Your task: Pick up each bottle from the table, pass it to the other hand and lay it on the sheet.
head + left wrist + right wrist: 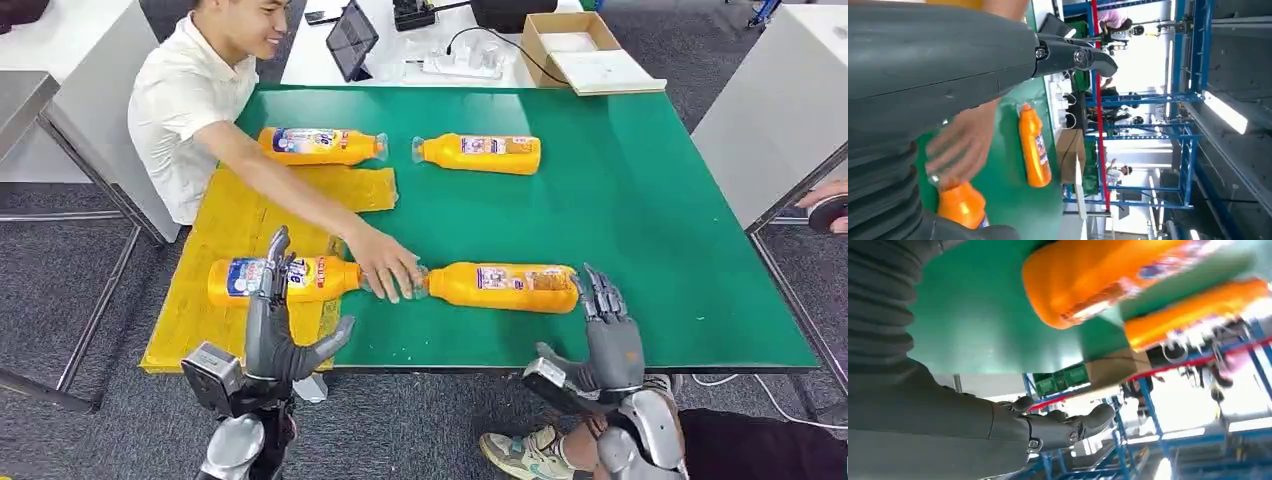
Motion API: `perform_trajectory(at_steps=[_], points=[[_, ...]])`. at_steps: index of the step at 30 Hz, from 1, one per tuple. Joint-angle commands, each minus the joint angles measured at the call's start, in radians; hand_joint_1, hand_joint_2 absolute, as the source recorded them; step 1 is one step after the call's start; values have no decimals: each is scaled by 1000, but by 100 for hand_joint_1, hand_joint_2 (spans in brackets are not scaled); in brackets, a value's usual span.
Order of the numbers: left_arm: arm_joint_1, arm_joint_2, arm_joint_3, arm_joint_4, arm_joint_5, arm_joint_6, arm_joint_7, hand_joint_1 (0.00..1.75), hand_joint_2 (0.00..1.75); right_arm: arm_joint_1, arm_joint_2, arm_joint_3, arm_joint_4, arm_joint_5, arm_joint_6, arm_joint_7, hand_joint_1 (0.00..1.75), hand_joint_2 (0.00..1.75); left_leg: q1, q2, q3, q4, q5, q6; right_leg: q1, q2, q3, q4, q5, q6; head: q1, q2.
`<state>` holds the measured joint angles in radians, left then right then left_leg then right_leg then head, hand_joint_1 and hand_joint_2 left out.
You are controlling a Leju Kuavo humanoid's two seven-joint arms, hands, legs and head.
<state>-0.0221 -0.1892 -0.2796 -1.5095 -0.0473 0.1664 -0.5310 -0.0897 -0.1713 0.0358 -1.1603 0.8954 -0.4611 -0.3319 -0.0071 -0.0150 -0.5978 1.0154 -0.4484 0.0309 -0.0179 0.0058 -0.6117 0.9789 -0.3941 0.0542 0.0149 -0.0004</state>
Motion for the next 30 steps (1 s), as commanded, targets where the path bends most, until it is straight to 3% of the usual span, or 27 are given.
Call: perform_trajectory(at_steps=[1, 6, 14, 22, 30], points=[[-24, 1, -42, 58, -59, 62, 14, 0, 175, -232, -35, 2, 373, 48, 36, 32, 0, 175, 1, 1, 3, -1, 0, -1, 1, 1, 4, -2, 0, -2, 0, 0], [-22, 3, -41, 54, -60, 64, 14, 0, 175, -227, -32, 5, 376, 47, 34, 30, 0, 175, 1, 0, 3, -1, -1, -1, 1, 0, 4, -1, -1, -2, 0, 0], [-85, -7, -84, 107, -49, 62, 21, 0, 175, -428, 60, 69, 686, 77, 29, 44, 0, 175, 2, 5, 3, 0, -1, -2, 2, 4, 3, -1, 1, -2, 0, 0], [-124, -9, -104, 142, -37, 48, 22, 0, 175, -457, 113, 82, 754, 55, 66, 18, 0, 175, 1, 2, 5, -1, -1, -2, 2, 2, 5, -1, -1, -2, 0, 0], [-128, 2, -126, 156, 13, -8, 34, 0, 175, -499, 109, 86, 809, 41, 97, 44, 0, 175, 1, 1, 3, -1, 0, -1, 1, 1, 3, 0, 0, -1, 0, 0]])
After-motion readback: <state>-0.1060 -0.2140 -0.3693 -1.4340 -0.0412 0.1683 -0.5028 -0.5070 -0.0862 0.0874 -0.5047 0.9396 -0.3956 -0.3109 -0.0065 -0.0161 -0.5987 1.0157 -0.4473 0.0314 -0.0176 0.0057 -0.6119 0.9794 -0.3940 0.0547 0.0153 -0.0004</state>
